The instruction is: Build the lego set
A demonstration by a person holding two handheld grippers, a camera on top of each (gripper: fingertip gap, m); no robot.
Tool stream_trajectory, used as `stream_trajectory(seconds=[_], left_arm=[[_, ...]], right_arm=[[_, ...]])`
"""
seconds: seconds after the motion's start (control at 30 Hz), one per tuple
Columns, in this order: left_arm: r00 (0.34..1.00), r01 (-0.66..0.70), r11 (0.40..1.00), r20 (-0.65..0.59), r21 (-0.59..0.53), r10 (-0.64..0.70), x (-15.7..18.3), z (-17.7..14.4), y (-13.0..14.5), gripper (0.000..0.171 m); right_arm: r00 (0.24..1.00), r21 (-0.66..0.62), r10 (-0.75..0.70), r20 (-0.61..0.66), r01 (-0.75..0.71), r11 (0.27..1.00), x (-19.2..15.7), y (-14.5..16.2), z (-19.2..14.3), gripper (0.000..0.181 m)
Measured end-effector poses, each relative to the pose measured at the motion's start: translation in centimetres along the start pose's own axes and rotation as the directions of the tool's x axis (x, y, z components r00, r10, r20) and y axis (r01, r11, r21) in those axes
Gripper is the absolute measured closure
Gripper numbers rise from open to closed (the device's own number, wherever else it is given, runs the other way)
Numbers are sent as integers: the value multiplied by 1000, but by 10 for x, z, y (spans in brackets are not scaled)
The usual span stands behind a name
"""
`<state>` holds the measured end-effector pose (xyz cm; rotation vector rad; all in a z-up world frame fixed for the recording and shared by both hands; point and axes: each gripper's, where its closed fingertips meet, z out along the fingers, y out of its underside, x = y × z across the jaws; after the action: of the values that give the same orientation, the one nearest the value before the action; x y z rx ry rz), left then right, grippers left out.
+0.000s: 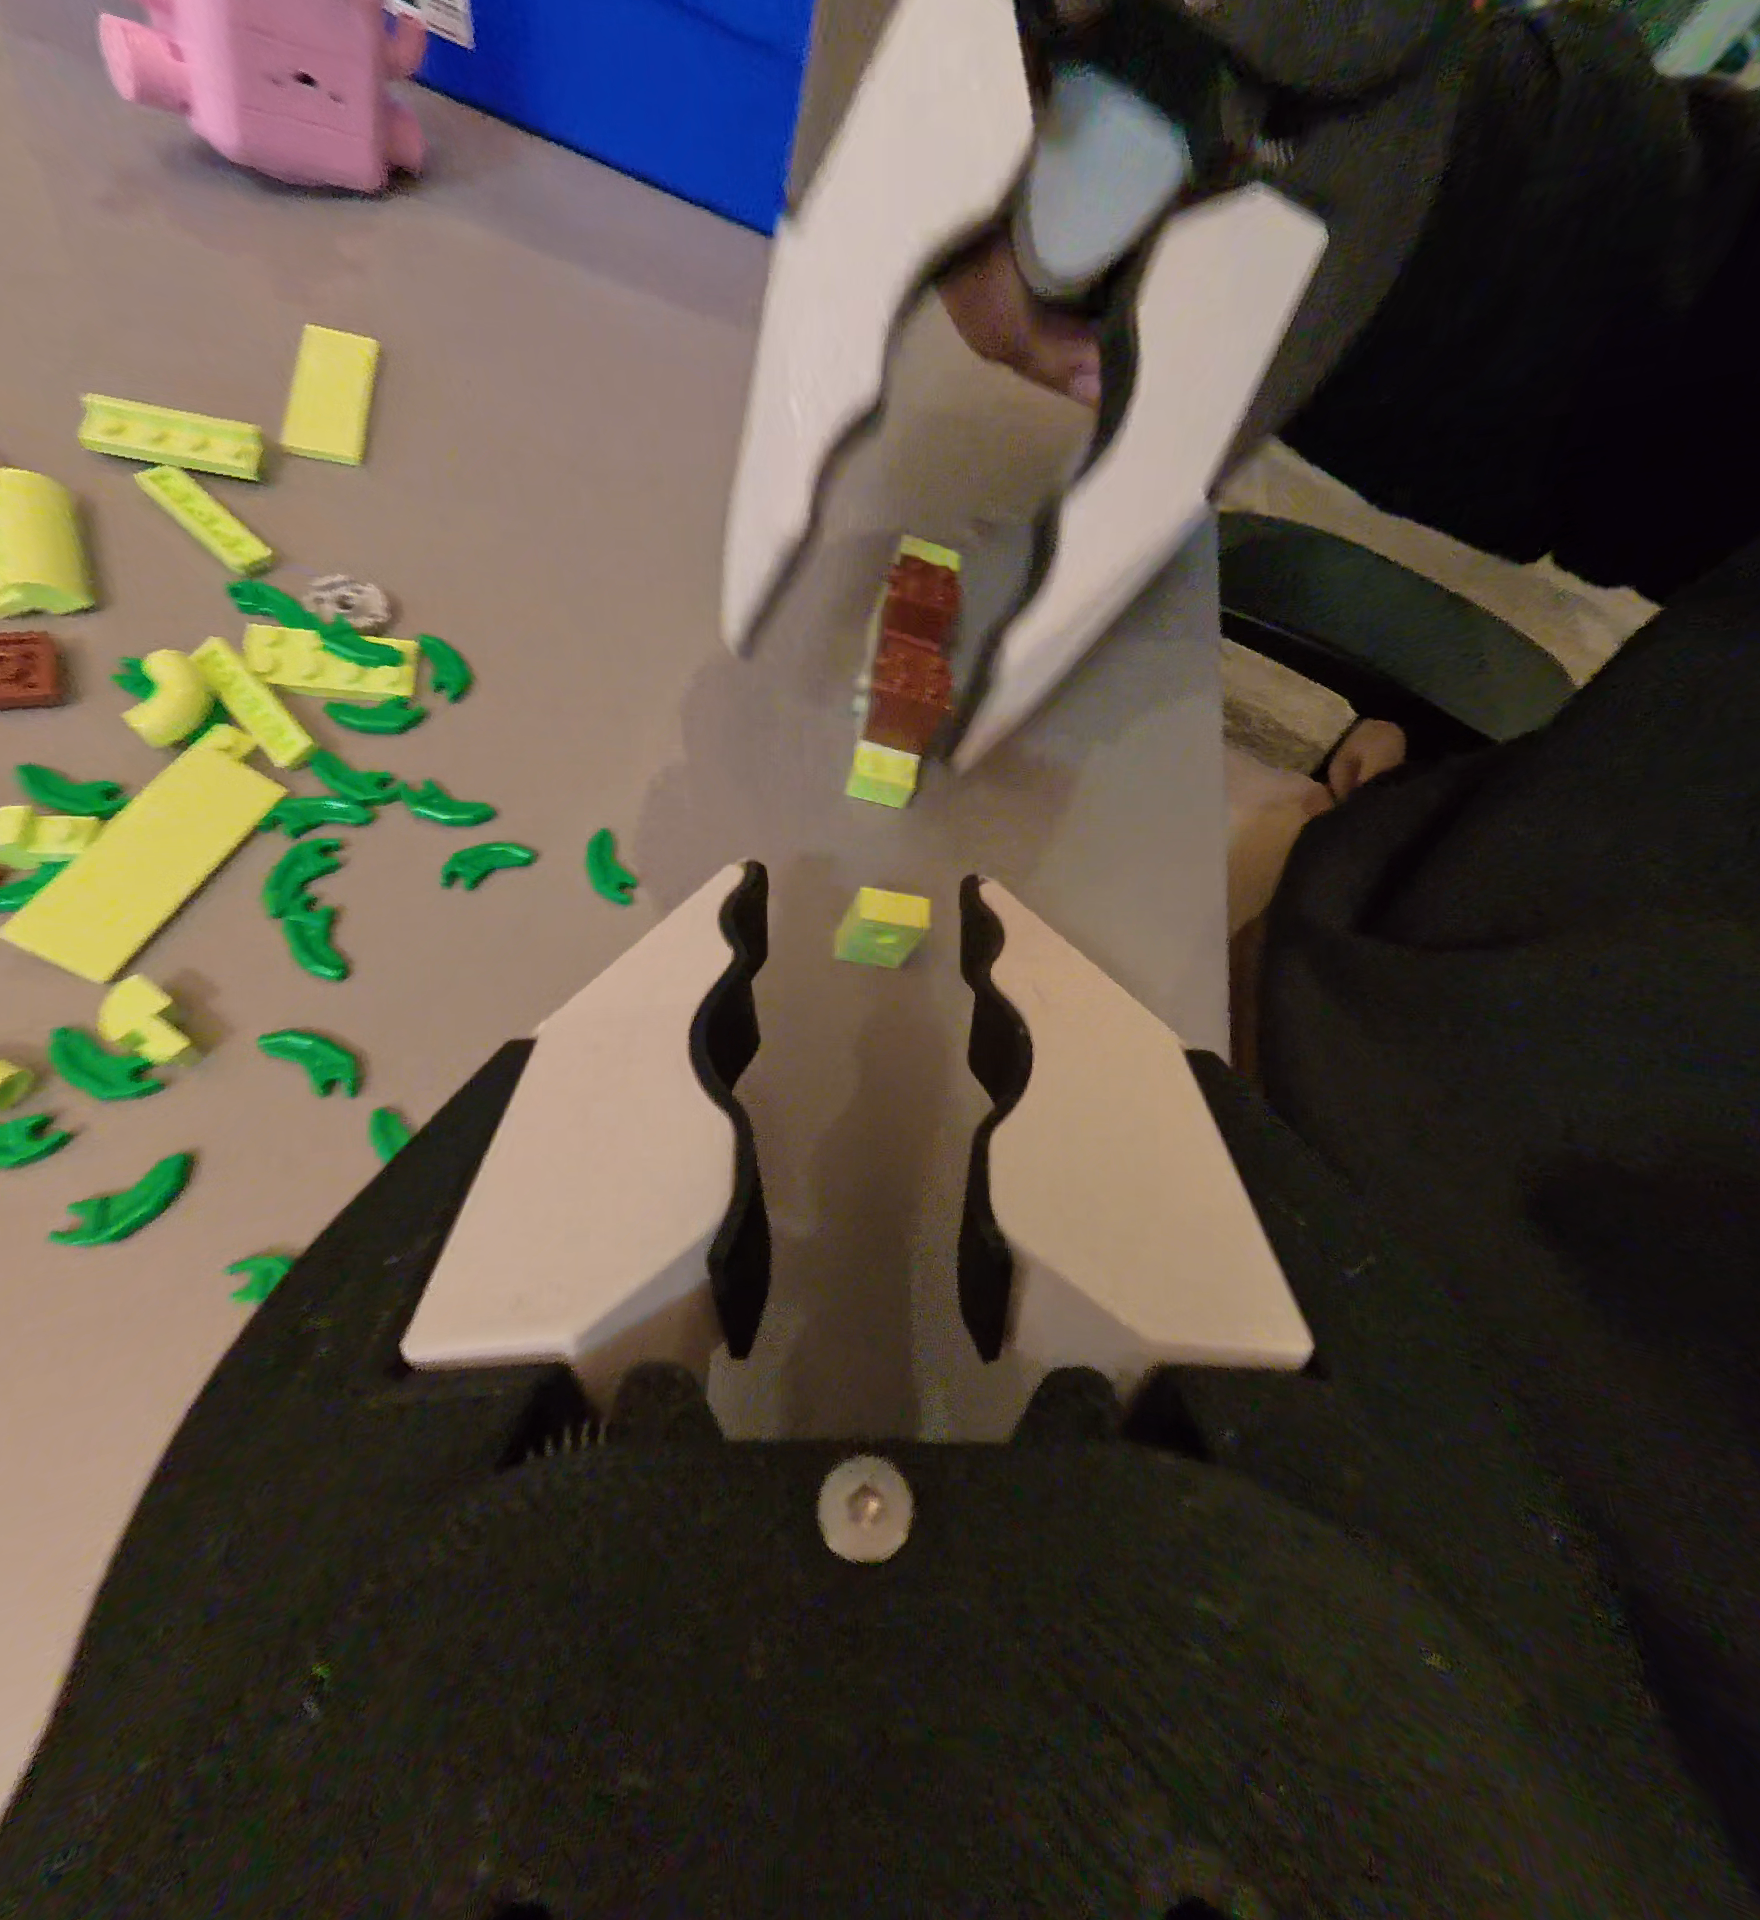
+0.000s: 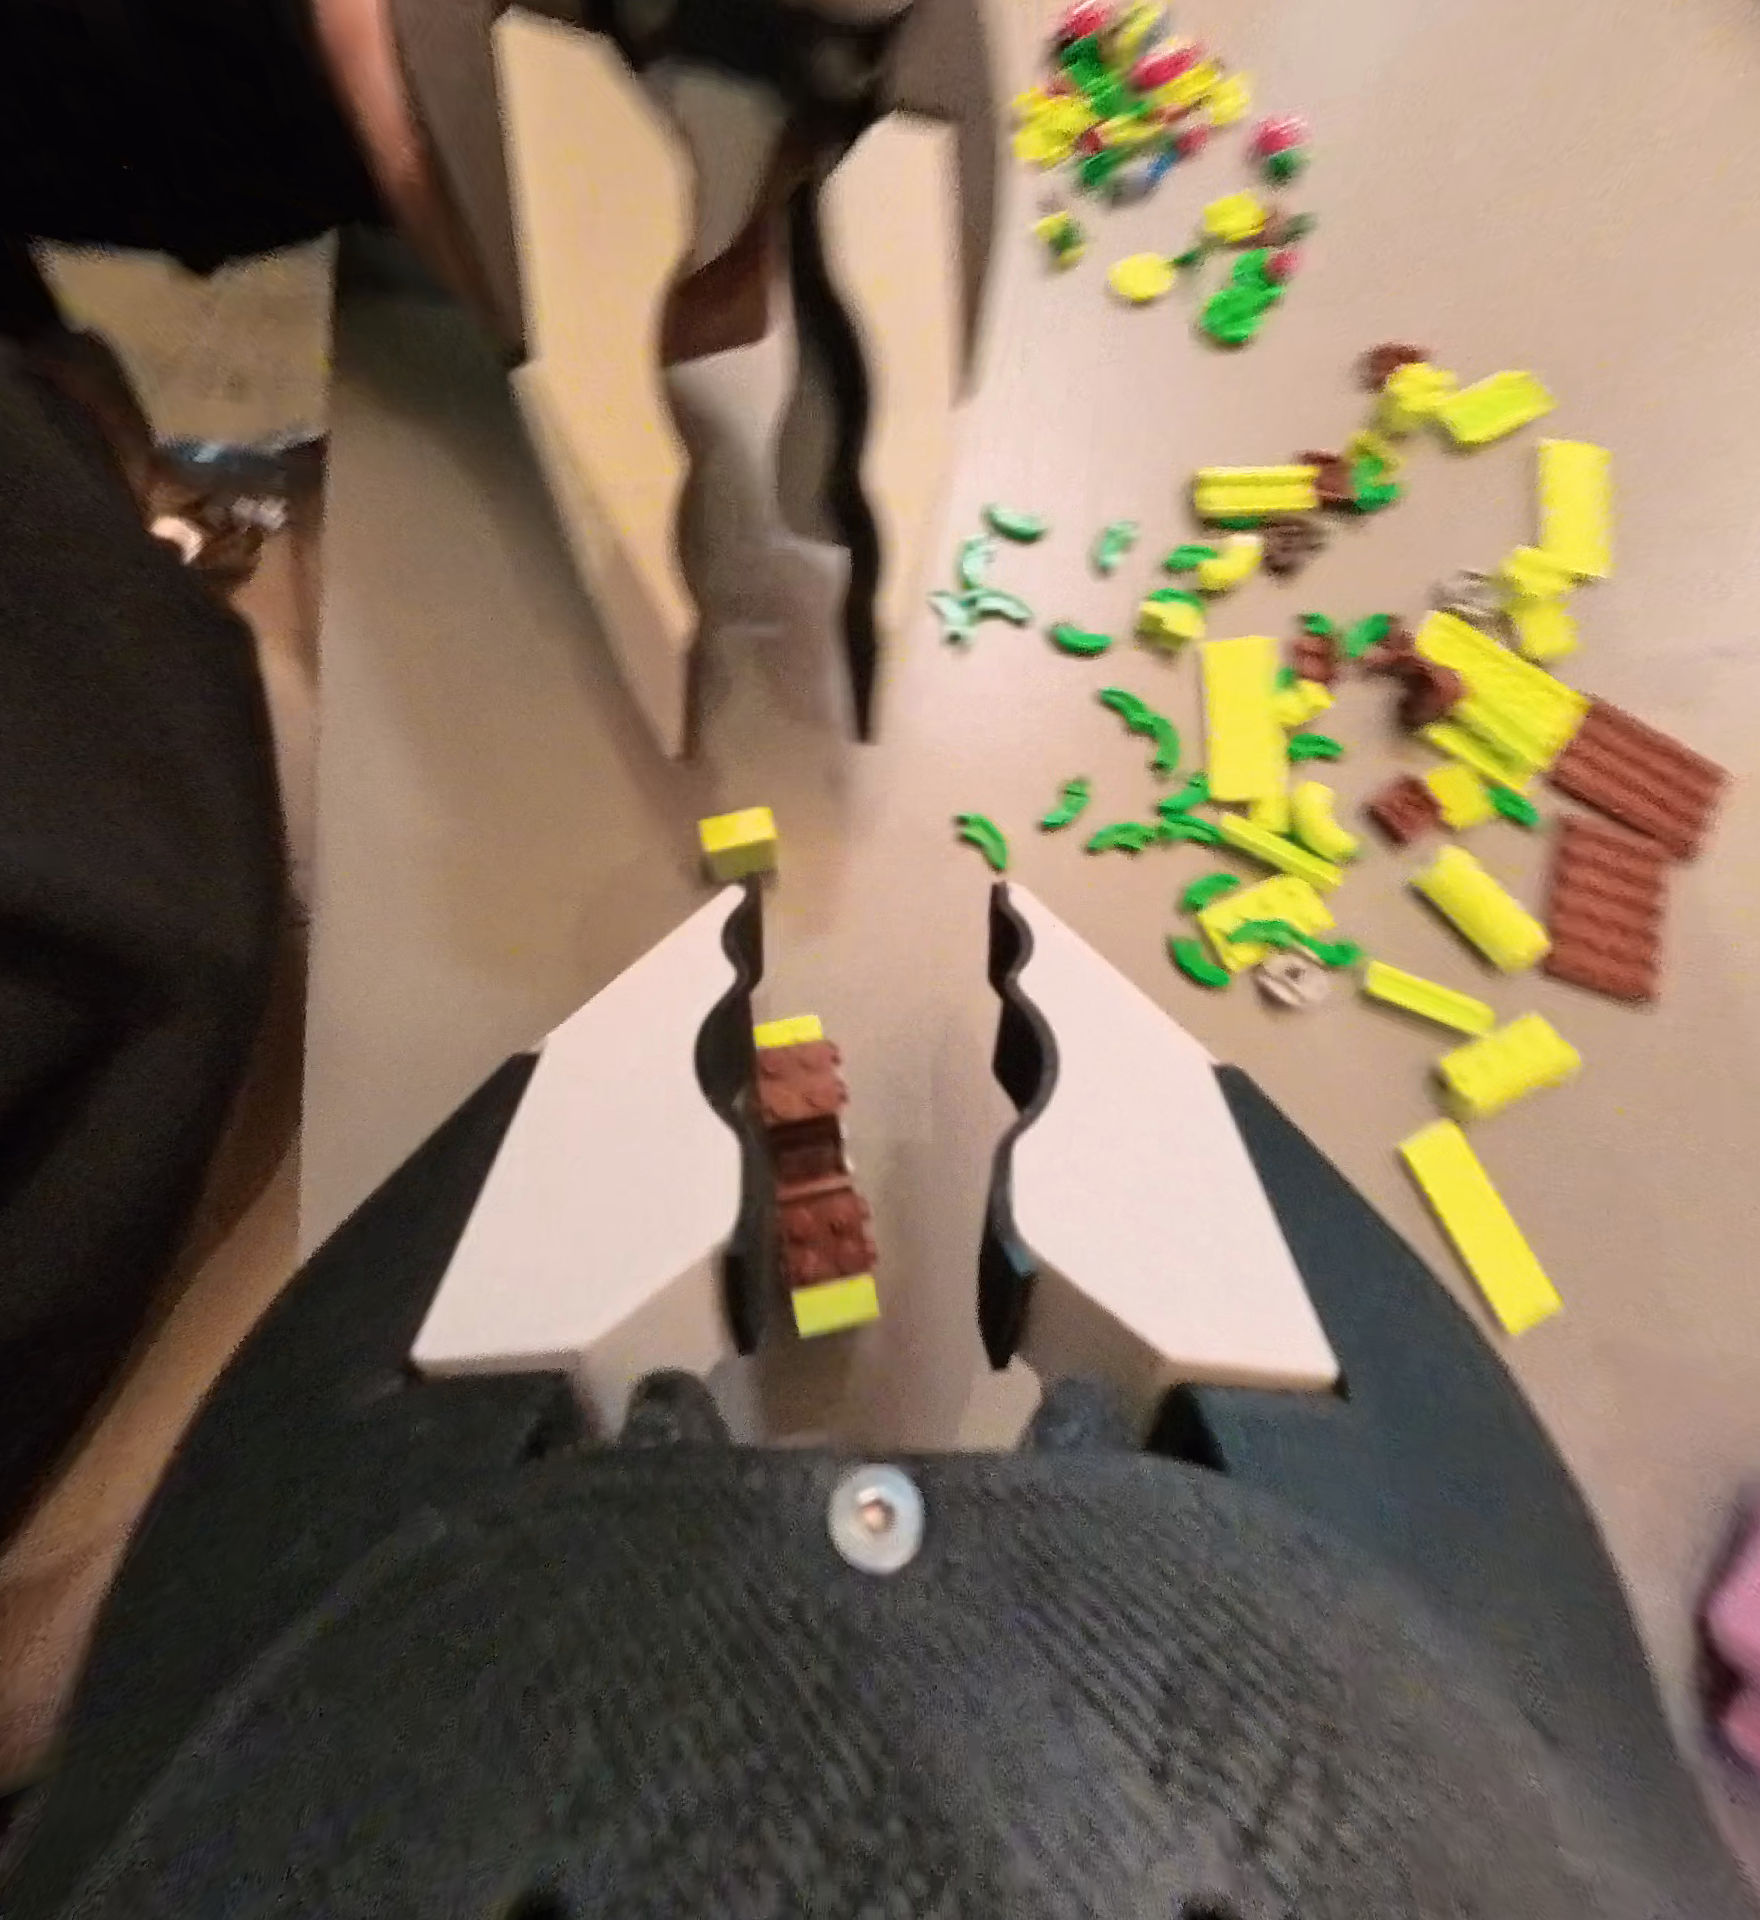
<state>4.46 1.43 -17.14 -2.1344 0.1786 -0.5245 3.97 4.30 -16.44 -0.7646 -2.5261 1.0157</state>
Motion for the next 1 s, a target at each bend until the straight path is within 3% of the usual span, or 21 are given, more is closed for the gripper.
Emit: stream_trajectory(seconds=[0.13, 0.27, 0.4, 0.5, 0.67, 0.83, 0.93, 1.0], left_arm=[[1000, -25, 997, 15, -78, 26, 5, 15, 8, 138], [995, -66, 980, 60, -189, 79, 3, 25, 21, 156], [992, -93, 971, 65, -222, 110, 5, 27, 23, 157], [986, -130, 979, 86, -158, 145, 4, 24, 9, 157], [991, -132, 989, 37, 71, 130, 12, 24, -28, 157], [996, 4, 997, -92, 76, 3, 11, 39, -23, 157], [993, 25, 989, -116, 144, -8, 11, 37, -35, 157], [992, 41, 993, -126, 112, -26, 11, 40, -31, 157]], right_arm=[[969, 164, 147, -197, -115, 980, 26, 13, -33, 134], [934, 243, 250, -255, -189, 951, 27, 31, -50, 134], [908, 260, 279, -312, -201, 945, 27, 43, -59, 135], [887, 293, 309, -343, -212, 932, 30, 48, -62, 138], [857, 335, 374, -355, -257, 906, 35, 63, -55, 139], [862, 261, 367, -348, -287, 922, 30, 74, -48, 140], [875, 237, 357, -328, -289, 927, 25, 75, -43, 139], [883, 218, 344, -320, -284, 934, 22, 76, -40, 139]])
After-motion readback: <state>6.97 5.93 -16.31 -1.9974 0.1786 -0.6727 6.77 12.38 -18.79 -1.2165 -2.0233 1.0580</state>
